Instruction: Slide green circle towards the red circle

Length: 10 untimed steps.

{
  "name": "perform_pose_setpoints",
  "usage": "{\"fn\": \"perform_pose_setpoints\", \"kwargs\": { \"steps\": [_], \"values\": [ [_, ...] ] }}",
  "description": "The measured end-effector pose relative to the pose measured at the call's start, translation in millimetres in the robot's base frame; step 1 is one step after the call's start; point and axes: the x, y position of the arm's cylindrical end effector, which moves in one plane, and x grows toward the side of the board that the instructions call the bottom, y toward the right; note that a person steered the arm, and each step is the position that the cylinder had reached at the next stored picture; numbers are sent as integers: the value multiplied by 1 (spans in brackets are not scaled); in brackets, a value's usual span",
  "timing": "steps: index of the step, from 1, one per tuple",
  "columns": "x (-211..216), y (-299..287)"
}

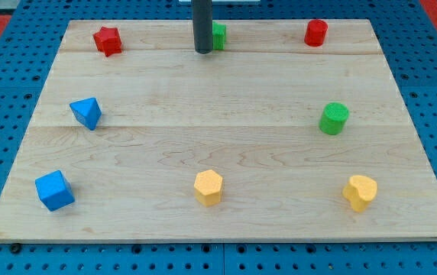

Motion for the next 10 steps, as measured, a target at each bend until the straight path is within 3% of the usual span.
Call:
{"fn": "perform_pose_setpoints", "kwargs": {
  "steps": [1, 3, 5, 6, 8, 10],
  "values": [
    [4, -2],
    [56, 18],
    [192, 56],
    [225, 104],
    [199, 180],
    [158, 167]
  ]
}}
